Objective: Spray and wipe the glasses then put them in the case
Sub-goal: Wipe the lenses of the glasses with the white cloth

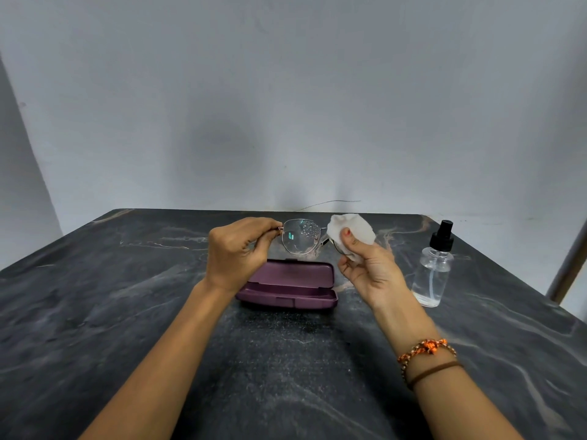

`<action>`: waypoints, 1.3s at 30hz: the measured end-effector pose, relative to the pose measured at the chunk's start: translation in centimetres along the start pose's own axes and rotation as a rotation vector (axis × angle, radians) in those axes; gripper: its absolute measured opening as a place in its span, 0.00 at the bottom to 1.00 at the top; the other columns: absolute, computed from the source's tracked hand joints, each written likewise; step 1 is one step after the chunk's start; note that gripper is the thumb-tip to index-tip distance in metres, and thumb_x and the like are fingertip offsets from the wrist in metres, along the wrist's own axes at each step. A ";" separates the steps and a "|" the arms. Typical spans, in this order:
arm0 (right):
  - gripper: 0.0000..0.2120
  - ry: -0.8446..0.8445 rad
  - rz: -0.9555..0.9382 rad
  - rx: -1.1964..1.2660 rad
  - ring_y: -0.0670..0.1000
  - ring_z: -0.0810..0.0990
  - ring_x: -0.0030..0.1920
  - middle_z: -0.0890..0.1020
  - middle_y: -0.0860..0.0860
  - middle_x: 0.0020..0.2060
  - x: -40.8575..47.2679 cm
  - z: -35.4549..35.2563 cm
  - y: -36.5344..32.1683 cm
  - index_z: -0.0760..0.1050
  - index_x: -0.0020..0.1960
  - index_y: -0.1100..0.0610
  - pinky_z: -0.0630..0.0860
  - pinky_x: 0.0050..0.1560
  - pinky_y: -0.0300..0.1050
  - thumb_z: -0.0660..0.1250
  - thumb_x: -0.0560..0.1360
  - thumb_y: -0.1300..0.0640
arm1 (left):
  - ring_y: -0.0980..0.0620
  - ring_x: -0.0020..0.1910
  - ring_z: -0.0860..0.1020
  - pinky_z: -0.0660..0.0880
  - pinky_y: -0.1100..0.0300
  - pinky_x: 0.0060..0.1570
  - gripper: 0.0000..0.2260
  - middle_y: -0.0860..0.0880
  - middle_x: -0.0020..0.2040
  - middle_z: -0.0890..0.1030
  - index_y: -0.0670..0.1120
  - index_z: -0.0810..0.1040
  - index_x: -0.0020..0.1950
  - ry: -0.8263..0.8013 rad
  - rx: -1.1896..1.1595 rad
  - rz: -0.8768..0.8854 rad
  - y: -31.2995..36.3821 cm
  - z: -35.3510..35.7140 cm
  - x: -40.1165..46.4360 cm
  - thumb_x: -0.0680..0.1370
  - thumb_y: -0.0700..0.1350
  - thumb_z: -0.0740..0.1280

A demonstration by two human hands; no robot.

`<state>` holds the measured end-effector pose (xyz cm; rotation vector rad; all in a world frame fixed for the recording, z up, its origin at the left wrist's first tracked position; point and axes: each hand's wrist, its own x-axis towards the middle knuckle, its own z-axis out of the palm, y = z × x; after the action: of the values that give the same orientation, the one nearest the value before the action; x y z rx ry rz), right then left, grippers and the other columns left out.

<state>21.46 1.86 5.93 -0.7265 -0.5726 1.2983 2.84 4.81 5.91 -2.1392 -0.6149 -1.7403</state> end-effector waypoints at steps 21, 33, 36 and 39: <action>0.05 -0.106 -0.154 0.097 0.44 0.83 0.30 0.84 0.48 0.29 -0.5 0.2 0.0 0.75 0.43 0.56 0.76 0.30 0.33 0.63 0.73 0.65 | 0.50 0.31 0.81 0.77 0.62 0.33 0.04 0.42 0.33 0.83 0.33 0.82 0.37 0.001 -0.024 0.026 0.4 0.1 0.2 0.69 0.34 0.70; 0.07 -0.074 -0.052 0.202 0.43 0.80 0.26 0.83 0.50 0.28 -0.4 0.2 -0.4 0.74 0.43 0.58 0.75 0.28 0.33 0.64 0.72 0.69 | 0.51 0.32 0.81 0.77 0.63 0.34 0.07 0.43 0.33 0.83 0.34 0.82 0.37 -0.006 -0.026 0.055 0.6 0.4 0.1 0.70 0.37 0.68; 0.09 -0.084 -0.036 0.351 0.48 0.83 0.30 0.82 0.53 0.32 -0.4 0.2 -0.6 0.73 0.45 0.59 0.79 0.33 0.37 0.62 0.73 0.72 | 0.52 0.33 0.81 0.77 0.64 0.36 0.06 0.43 0.33 0.83 0.34 0.82 0.37 -0.017 -0.036 0.066 0.7 0.5 0.1 0.70 0.36 0.68; 0.08 -0.086 -0.057 0.355 0.48 0.83 0.34 0.83 0.53 0.32 -0.3 0.1 -0.4 0.73 0.45 0.59 0.79 0.36 0.38 0.61 0.73 0.70 | 0.52 0.33 0.81 0.77 0.64 0.36 0.02 0.43 0.33 0.83 0.34 0.82 0.37 -0.017 -0.034 0.062 0.7 0.6 0.1 0.68 0.33 0.71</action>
<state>21.59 1.53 6.34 -0.3602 -0.4126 1.3378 3.77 4.50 5.87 -2.1744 -0.5209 -1.7136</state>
